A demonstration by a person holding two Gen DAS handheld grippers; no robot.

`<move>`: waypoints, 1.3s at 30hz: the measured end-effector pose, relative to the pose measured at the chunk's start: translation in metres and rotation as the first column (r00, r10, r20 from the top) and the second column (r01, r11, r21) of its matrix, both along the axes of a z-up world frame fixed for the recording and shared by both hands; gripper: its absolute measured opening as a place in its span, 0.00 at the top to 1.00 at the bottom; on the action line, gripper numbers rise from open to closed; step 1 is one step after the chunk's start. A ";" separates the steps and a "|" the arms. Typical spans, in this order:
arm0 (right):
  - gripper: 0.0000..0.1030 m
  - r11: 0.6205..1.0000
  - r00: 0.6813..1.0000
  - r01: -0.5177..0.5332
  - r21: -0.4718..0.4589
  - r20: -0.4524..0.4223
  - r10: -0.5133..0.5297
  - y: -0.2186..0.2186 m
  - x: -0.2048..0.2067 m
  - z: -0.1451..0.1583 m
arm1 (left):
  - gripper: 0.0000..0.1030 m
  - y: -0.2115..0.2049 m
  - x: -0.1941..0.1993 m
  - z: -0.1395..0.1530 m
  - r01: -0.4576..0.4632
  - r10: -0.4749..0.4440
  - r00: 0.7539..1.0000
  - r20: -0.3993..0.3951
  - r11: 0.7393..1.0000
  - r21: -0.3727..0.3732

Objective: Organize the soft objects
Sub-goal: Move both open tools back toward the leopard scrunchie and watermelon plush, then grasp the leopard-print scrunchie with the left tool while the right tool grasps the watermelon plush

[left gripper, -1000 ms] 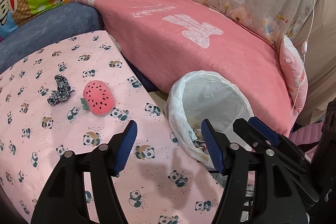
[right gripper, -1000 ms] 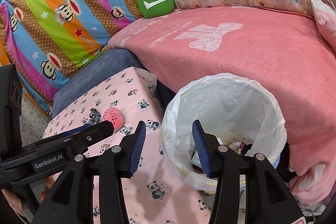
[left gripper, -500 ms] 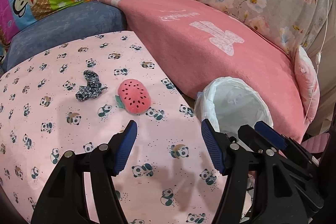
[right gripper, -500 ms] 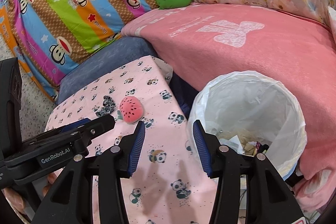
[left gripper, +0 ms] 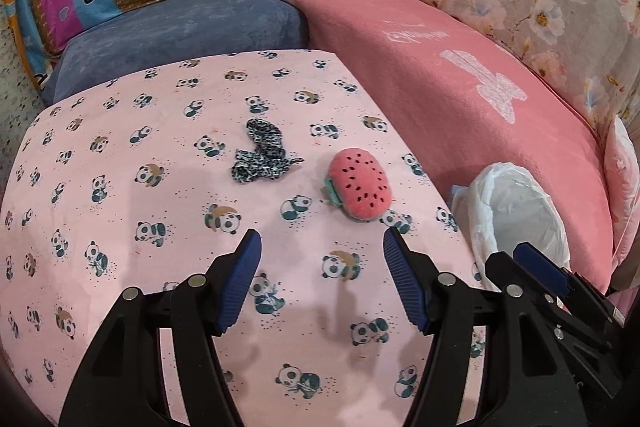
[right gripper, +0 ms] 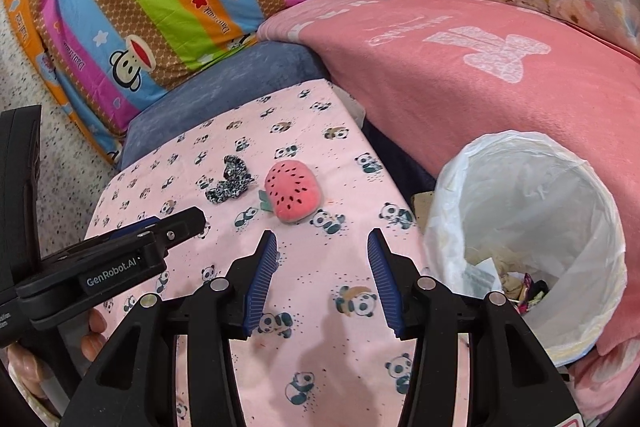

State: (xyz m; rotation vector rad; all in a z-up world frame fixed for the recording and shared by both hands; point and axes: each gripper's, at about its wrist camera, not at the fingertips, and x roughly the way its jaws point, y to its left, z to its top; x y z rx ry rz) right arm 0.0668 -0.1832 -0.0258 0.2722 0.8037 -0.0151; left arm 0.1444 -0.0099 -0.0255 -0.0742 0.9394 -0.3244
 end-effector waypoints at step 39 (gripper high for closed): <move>0.52 0.999 0.993 -0.039 0.016 -0.112 0.041 0.037 0.137 -0.076 | 0.86 0.016 0.133 -0.077 -0.054 0.045 0.983 -0.177 0.998 -0.043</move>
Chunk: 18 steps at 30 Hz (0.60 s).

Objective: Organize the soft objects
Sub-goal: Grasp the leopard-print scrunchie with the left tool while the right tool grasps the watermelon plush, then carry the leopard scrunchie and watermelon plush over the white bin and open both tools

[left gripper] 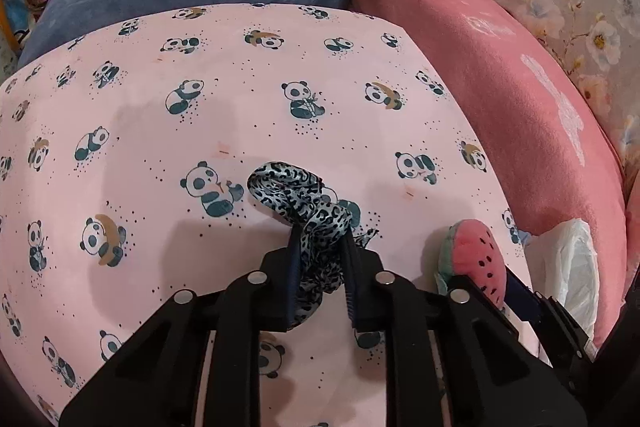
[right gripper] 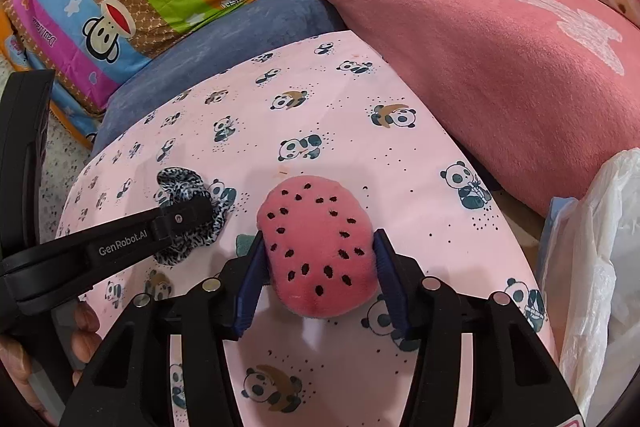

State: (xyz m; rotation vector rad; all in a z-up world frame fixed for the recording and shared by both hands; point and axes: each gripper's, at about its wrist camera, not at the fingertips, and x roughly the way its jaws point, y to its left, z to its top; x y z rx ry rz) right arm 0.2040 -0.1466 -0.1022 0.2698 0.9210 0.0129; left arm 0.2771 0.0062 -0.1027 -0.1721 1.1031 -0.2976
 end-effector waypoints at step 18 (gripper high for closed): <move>0.52 1.000 0.996 -0.004 0.013 0.093 0.002 0.006 -0.086 0.057 | 0.87 0.005 -0.092 0.062 0.018 -0.016 0.995 0.094 0.999 -0.027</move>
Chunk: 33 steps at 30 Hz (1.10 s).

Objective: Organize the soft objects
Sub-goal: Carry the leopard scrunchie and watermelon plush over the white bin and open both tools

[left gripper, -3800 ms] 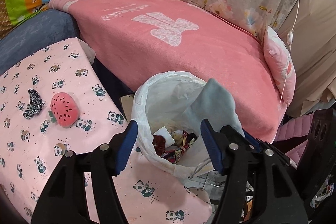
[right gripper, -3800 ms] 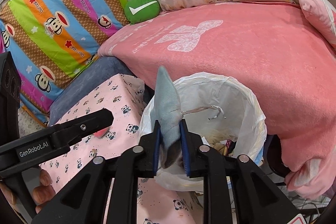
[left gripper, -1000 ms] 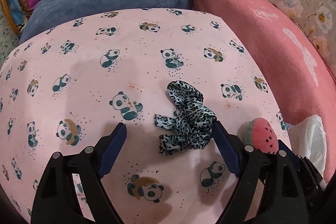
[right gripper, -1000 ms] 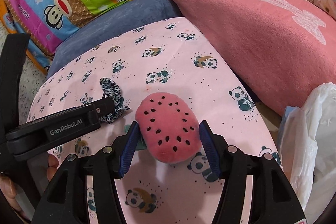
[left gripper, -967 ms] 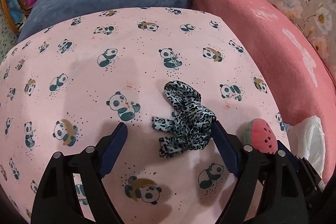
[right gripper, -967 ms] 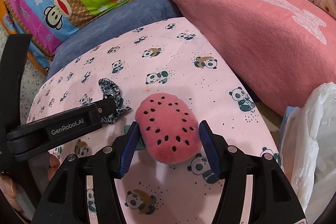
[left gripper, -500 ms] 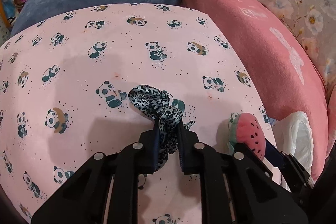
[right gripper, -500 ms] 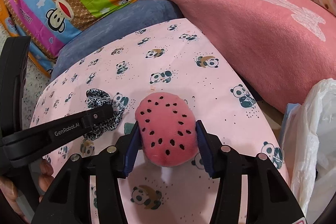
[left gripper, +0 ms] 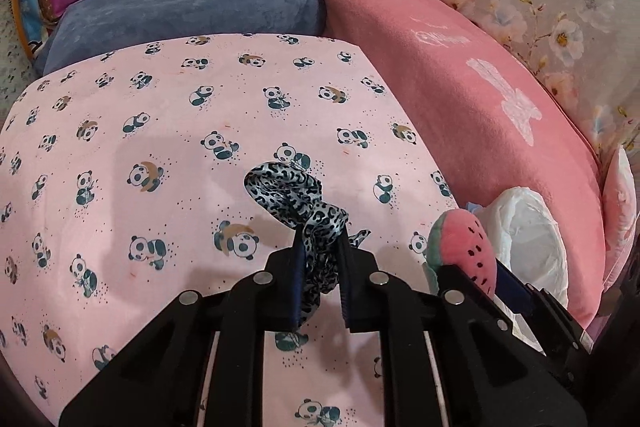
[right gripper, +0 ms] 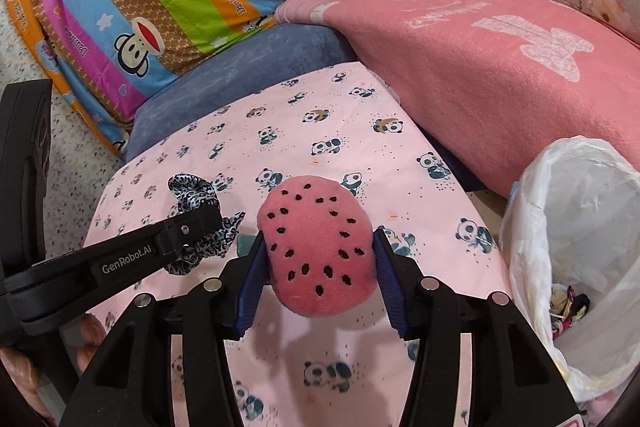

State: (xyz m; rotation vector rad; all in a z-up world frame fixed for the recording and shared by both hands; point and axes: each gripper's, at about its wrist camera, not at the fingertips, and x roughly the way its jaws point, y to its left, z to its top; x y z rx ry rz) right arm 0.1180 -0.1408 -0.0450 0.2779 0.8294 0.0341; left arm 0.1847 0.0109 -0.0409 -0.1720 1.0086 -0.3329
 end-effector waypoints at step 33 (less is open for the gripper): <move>0.52 0.992 0.985 0.128 0.010 0.119 -0.128 -0.063 -0.105 0.047 | 0.87 -0.076 -0.099 0.060 0.151 -0.156 0.980 0.122 0.988 0.043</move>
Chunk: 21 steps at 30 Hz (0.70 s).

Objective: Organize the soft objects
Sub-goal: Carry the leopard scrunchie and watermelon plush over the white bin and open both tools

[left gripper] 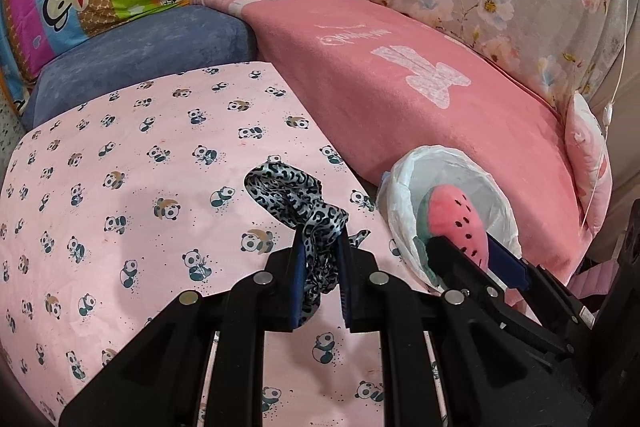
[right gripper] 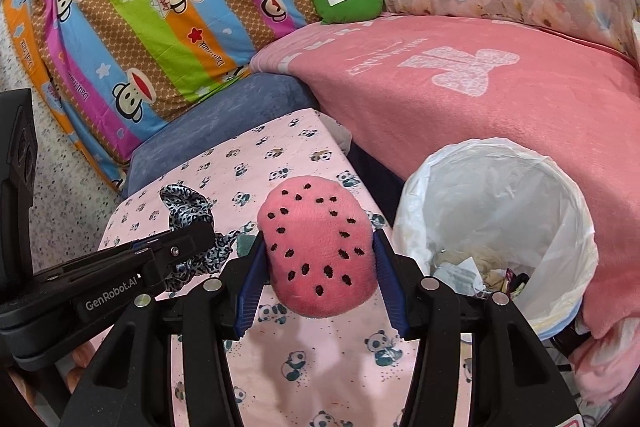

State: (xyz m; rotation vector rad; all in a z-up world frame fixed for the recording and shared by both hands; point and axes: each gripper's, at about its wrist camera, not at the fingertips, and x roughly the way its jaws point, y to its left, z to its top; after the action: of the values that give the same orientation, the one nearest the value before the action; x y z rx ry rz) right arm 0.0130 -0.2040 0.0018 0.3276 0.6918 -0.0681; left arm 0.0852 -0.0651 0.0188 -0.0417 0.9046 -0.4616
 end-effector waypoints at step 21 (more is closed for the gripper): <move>0.52 0.987 0.990 0.142 0.073 0.015 -0.144 -0.072 -0.031 -0.009 | 0.86 -0.080 -0.016 0.000 0.150 -0.150 0.989 -0.015 0.987 0.050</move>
State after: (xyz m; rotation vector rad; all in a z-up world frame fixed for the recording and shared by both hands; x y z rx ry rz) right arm -0.0183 -0.2765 -0.0075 0.4459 0.6507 -0.1767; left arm 0.0694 -0.1455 0.0186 0.0712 0.9339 -0.5786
